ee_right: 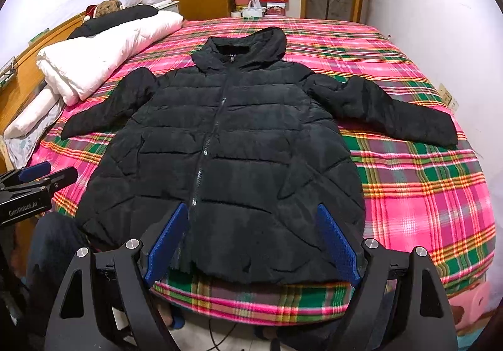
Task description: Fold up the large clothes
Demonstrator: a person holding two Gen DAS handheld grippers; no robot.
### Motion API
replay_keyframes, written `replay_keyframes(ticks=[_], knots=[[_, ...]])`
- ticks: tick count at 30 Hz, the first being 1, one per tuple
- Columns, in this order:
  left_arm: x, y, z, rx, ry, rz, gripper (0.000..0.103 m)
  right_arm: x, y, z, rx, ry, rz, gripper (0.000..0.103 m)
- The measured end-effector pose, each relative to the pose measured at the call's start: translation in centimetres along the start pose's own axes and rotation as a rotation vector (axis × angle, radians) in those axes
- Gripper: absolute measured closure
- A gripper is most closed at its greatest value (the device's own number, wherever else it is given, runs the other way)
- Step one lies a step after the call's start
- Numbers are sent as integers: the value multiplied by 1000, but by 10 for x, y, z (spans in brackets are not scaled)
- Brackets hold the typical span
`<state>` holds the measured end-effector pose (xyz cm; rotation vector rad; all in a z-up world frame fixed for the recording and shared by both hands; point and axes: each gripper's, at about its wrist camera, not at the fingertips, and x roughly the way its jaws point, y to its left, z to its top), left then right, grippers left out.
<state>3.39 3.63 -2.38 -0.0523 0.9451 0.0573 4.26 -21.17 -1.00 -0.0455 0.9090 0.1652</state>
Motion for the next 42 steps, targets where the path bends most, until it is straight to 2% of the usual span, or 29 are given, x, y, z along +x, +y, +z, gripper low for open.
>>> replay_keyframes(ticks=[11,16,21,25,30,38,42], knots=[[70,69,46,-90,-8,37,20,63,17,39,-49,27,17,19],[110,117,69,-188,2,87,23,97,24,60,-63,35,24,19],[154,165,85,-280,31,99,23,131,29,79,-77,47,25,19],[181,202,92,-357,33,131,24,156,33,89,-90,62,22,19],[210,248,97,-468,11,134,24,181,35,95,-94,78,19,19],[252,312,87,-663,1,165,27,209,35,97,-104,112,4,19],[261,320,91,-665,-52,184,27,218,32,95,-101,125,-1,19]])
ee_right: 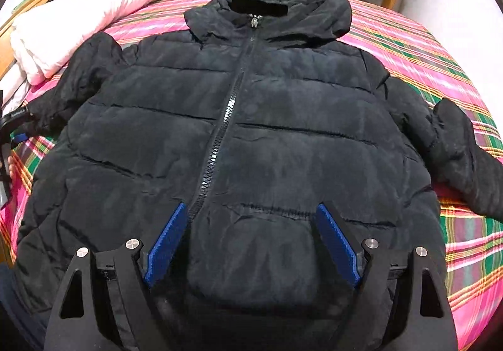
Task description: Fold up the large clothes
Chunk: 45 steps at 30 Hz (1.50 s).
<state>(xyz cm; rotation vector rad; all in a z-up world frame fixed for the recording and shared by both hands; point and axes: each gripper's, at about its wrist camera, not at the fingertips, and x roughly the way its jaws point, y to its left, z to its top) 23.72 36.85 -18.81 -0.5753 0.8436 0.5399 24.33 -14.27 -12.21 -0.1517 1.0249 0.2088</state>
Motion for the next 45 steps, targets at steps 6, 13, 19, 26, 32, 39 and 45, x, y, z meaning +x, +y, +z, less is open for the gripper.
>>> replay_keyframes(ticks=[6,13,19,26,32,39,45], knots=[[-4,-18,9,90,-47,54,83,3,-5,-1,16,0,-4,19],[-69,-53,25,141,-141,-50,90,-16,-15,-2,47,-31,0,19],[-152,-118,30,238,-240,-254,91,-40,-34,-7,94,-72,1,19],[-206,-213,-9,390,-224,-531,91,-64,-65,-20,156,-107,-14,19],[-188,-282,-66,494,-74,-690,91,-64,-95,-37,212,-89,-45,19],[-141,-331,-133,644,117,-728,87,-52,-124,-51,277,-60,-81,19],[-114,-332,-154,587,302,-793,44,-49,-120,-46,286,-53,-67,19]])
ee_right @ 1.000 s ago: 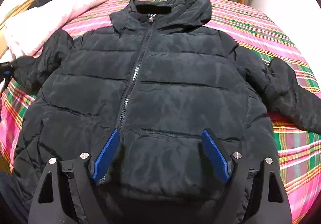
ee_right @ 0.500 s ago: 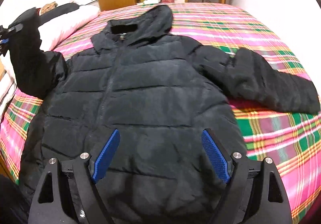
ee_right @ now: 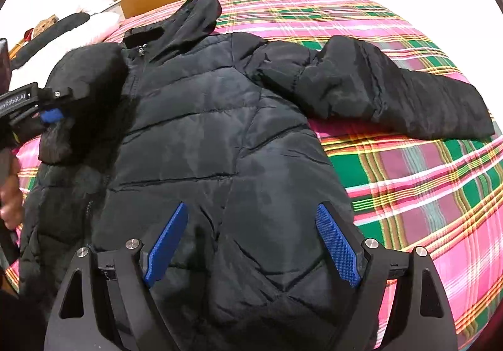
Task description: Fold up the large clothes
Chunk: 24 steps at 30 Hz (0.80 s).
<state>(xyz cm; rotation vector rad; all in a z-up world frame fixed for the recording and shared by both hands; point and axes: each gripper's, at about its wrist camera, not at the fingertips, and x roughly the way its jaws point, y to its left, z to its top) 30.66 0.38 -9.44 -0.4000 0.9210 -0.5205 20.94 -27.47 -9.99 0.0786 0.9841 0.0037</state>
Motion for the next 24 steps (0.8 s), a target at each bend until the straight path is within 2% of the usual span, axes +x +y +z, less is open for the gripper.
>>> replay_keyframes(ticks=[2,7,9,11,13,16,17,19,21,24], knots=[[-1,-7,-2,2,0,-36,29,-5,5,3,-9,-11,1,19],[-31,-19,2,29,-47,-146,28,-30,15,18,-25,-68,6,19],[-47,-23,2,51,-81,-157,28,-38,21,24,-33,-92,10,19],[-65,-13,3,78,-138,-90,28,-37,27,30,-39,-103,19,19],[-77,7,9,77,-186,74,28,-29,37,38,-52,-101,35,19],[-83,54,16,-23,-199,279,30,1,55,54,-91,-77,58,20],[-83,66,19,-58,-196,309,34,12,60,59,-101,-68,59,21],[-80,90,19,-117,-174,347,38,37,71,70,-139,-60,61,37],[-68,103,16,-133,-136,404,39,68,74,78,-165,-22,29,45],[-36,115,15,-143,-59,439,43,106,61,89,-125,20,32,45]])
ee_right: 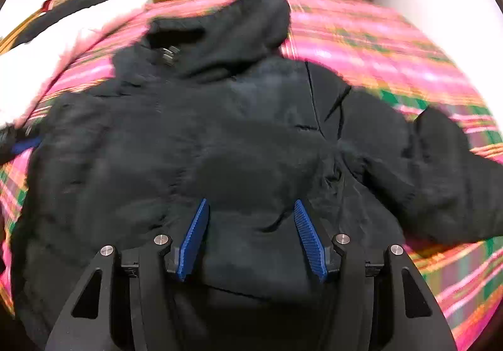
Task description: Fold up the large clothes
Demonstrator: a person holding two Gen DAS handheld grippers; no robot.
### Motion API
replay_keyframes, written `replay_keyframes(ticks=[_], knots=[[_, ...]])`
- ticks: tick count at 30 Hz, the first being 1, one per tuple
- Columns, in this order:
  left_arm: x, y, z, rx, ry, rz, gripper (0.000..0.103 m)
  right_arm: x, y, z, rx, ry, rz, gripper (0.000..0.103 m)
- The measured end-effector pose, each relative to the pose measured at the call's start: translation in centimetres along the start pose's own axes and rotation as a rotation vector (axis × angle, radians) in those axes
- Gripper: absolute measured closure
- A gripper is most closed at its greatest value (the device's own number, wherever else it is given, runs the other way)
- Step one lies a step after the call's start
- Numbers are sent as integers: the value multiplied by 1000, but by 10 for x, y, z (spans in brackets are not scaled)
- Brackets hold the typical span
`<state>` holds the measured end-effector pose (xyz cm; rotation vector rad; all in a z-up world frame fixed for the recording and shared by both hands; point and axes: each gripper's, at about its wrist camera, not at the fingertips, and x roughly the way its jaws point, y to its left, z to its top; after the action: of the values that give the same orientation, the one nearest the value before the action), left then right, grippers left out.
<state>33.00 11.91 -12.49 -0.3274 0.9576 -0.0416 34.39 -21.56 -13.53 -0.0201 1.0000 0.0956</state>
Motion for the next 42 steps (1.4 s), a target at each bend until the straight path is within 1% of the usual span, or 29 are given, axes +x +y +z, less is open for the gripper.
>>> replay_keyframes(ticks=[1,4,7,9,10,11,12,13,14,15,16,18,19,20,21,24,27,29,33,36,39,40,42], knots=[[5,-3,-3,21,9,13,43,7,-4,3,2,-9,-1,45],[16,-17,-11,84,1,67,43,18,-5,9,-29,-17,-10,45],[19,-22,-13,90,-3,88,43,19,-10,10,-26,2,11,45],[14,-23,-10,88,2,98,44,7,-12,12,-18,19,2,45],[3,-26,-10,85,-10,89,44,-1,-14,12,-13,8,-3,45],[3,-24,-3,85,-28,78,45,-14,-16,11,-5,-19,-2,45],[-6,-28,-2,95,-56,70,45,-26,-17,7,3,-46,3,45],[-17,-34,-4,123,-90,75,45,-32,-20,4,12,-60,4,45],[-21,-39,-6,149,-106,83,45,-35,-22,0,20,-65,6,45],[-22,-46,-9,182,-111,90,45,-32,-24,-4,23,-53,6,45],[-18,-52,-12,215,-93,92,45,-25,-26,-8,20,-28,2,45],[-4,-59,-19,242,-32,83,45,-3,-28,-13,21,36,10,45],[4,-62,-22,246,-2,81,45,1,-28,-12,23,38,15,45],[6,-63,-23,251,4,85,45,2,-29,-11,21,33,16,44],[5,-68,-24,265,-3,90,45,1,-28,-10,16,34,12,44],[-7,-80,-25,294,-36,72,45,-9,-28,-10,18,24,13,44],[-23,-92,-28,310,-76,59,45,-30,-31,-15,34,-14,16,44],[-31,-102,-32,307,-87,43,45,-47,-39,-21,53,-35,9,44],[-48,-123,-45,323,-102,-10,45,-81,-60,-34,102,-73,-15,43],[-62,-142,-58,350,-113,-47,45,-106,-94,-52,184,-96,-44,43],[-70,-157,-70,388,-119,-85,45,-113,-132,-68,280,-92,-75,41],[-71,-162,-73,409,-122,-92,45,-115,-144,-74,308,-85,-82,39],[-69,-170,-79,437,-124,-92,45,-116,-170,-85,375,-75,-97,39]])
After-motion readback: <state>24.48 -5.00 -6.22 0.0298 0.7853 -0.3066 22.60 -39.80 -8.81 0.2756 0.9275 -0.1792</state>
